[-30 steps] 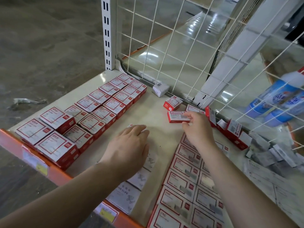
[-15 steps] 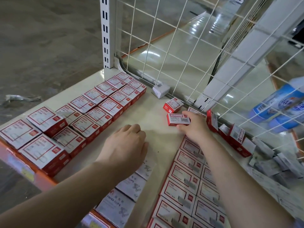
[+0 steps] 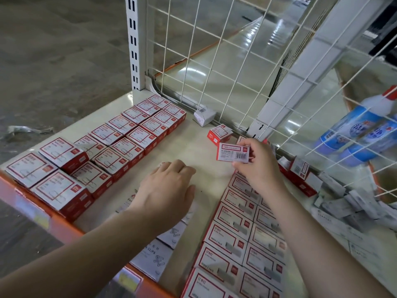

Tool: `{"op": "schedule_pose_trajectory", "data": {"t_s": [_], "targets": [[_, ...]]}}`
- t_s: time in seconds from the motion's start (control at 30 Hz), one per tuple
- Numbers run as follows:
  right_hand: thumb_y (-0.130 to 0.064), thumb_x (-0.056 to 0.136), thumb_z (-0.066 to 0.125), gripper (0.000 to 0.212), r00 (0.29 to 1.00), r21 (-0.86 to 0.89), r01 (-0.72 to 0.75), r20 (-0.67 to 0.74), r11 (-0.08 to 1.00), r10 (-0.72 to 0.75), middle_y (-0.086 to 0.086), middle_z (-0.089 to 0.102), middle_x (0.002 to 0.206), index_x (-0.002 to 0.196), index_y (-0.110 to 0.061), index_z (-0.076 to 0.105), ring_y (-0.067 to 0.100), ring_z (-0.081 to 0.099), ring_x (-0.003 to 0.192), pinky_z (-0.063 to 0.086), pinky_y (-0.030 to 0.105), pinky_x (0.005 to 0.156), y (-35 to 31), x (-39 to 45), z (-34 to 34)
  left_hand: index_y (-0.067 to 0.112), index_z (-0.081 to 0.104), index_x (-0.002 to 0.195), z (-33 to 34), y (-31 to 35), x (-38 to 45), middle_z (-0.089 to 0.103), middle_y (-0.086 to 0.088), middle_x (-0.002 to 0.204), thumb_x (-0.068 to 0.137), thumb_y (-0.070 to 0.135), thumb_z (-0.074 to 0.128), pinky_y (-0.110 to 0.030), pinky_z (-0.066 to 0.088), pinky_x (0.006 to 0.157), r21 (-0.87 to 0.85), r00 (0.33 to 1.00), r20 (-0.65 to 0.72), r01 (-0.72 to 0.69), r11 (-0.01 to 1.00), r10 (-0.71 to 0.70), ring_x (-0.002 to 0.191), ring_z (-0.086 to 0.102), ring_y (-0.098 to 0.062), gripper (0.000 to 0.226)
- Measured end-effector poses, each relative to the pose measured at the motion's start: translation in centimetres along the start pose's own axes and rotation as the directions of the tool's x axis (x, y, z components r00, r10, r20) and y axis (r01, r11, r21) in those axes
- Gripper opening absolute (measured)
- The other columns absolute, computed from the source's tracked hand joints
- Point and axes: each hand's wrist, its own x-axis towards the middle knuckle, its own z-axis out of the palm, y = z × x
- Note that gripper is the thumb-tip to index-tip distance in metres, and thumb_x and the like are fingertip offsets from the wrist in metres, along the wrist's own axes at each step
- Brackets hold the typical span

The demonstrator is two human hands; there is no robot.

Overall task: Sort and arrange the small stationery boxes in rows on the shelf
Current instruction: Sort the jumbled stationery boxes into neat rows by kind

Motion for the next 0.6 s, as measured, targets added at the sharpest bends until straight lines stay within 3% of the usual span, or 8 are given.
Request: {"op": "schedule_pose_trajectory", "data": {"t_s": [0.23, 0.3, 0.4, 0.53, 0.6], "targets": [[-0.014, 0.076, 0.072, 0.043, 0.992, -0.097, 0.037, 0.125, 0.995, -0.025, -0.005, 0.050, 0.112, 0.114, -0.024, 0.054, 0.008, 0.054, 0.096, 0.051, 0.026, 0.083, -1.1, -4.9, -2.3, 0.024, 0.049, 0.128, -0.1, 1.3, -0.8, 0.051, 0.006, 0.124, 0.096, 0.035, 0.037, -0.031, 0.042, 0.095, -0.095, 0.998, 0.011, 0.063, 0.994, -0.062, 0.114, 0.047, -0.014, 0.036], [-0.018, 0.074, 0.074, 0.044, 0.991, -0.080, 0.046, 0.129, 0.996, -0.036, -0.008, 0.048, 0.111, 0.113, -0.026, 0.054, 0.003, 0.051, 0.094, 0.047, 0.016, 0.079, -1.5, -6.5, -2.7, 0.023, 0.051, 0.127, -0.2, 1.8, -0.9, 0.053, 0.005, 0.121, 0.096, 0.036, 0.038, -0.029, 0.044, 0.092, -0.108, 0.998, 0.014, 0.061, 0.992, -0.060, 0.109, 0.050, -0.013, 0.036], [-0.021, 0.074, 0.075, 0.045, 0.989, -0.024, 0.019, 0.146, 1.000, -0.015, -0.013, 0.047, 0.109, 0.112, -0.031, 0.054, -0.004, 0.047, 0.091, 0.037, 0.004, 0.072, -1.9, -8.4, -2.9, 0.021, 0.052, 0.127, -0.2, 2.6, -1.1, 0.055, 0.005, 0.116, 0.096, 0.037, 0.038, -0.022, 0.043, 0.082, -0.156, 0.998, 0.026, 0.053, 0.986, -0.050, 0.100, 0.050, -0.010, 0.038], [-0.024, 0.072, 0.078, 0.046, 0.988, 0.022, 0.002, 0.157, 1.000, -0.005, -0.017, 0.049, 0.108, 0.109, -0.037, 0.054, -0.010, 0.047, 0.094, 0.038, 0.003, 0.071, -2.2, -9.9, -3.2, 0.021, 0.056, 0.121, -0.3, 3.9, -1.5, 0.061, 0.005, 0.111, 0.096, 0.035, 0.041, -0.012, 0.042, 0.064, -0.304, 0.992, 0.095, 0.108, 0.946, -0.082, 0.089, 0.054, -0.008, 0.033], [-0.023, 0.072, 0.078, 0.046, 0.989, 0.047, -0.009, 0.146, 0.999, 0.002, -0.017, 0.049, 0.108, 0.108, -0.038, 0.053, -0.011, 0.048, 0.094, 0.040, 0.002, 0.071, -2.4, -10.4, -3.2, 0.022, 0.059, 0.110, -0.3, 4.2, -1.5, 0.062, 0.008, 0.098, 0.096, 0.032, 0.043, -0.009, 0.041, 0.057, -0.361, 0.987, 0.098, 0.153, 0.920, -0.126, 0.079, 0.055, -0.005, 0.024]]}}
